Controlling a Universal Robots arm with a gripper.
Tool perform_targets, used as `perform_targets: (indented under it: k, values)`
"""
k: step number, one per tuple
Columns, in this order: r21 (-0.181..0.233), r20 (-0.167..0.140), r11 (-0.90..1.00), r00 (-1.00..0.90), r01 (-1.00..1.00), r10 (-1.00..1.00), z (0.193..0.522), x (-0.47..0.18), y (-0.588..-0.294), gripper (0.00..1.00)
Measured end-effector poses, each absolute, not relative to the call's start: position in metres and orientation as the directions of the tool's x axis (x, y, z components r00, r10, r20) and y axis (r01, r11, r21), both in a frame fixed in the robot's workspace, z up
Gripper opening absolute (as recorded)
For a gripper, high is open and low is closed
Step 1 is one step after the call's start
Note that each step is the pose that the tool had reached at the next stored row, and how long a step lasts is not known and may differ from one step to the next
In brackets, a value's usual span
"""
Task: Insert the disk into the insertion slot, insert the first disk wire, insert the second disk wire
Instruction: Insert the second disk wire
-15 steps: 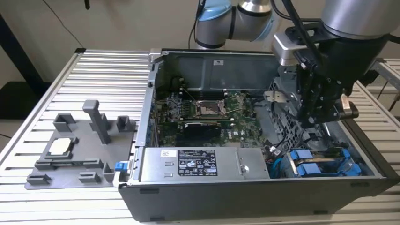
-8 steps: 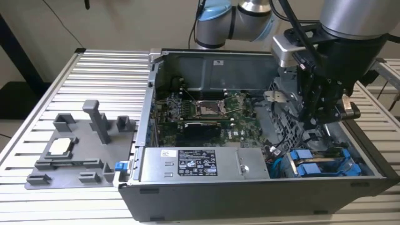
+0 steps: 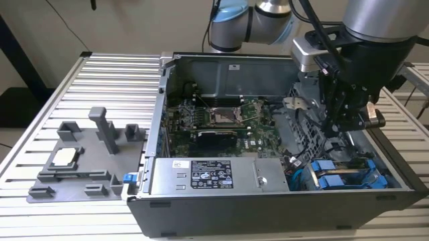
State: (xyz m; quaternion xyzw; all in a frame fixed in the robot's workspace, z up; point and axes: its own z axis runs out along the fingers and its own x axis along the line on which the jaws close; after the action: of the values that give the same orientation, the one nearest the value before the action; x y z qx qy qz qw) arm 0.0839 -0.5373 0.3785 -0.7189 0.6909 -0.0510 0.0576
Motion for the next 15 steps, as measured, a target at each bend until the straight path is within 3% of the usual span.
perform_targets:
  k: [15]
  values:
    - [-0.129,-0.029,-0.036,0.040,-0.991,-0.999,0.366,0.113,-0.568,0.16]
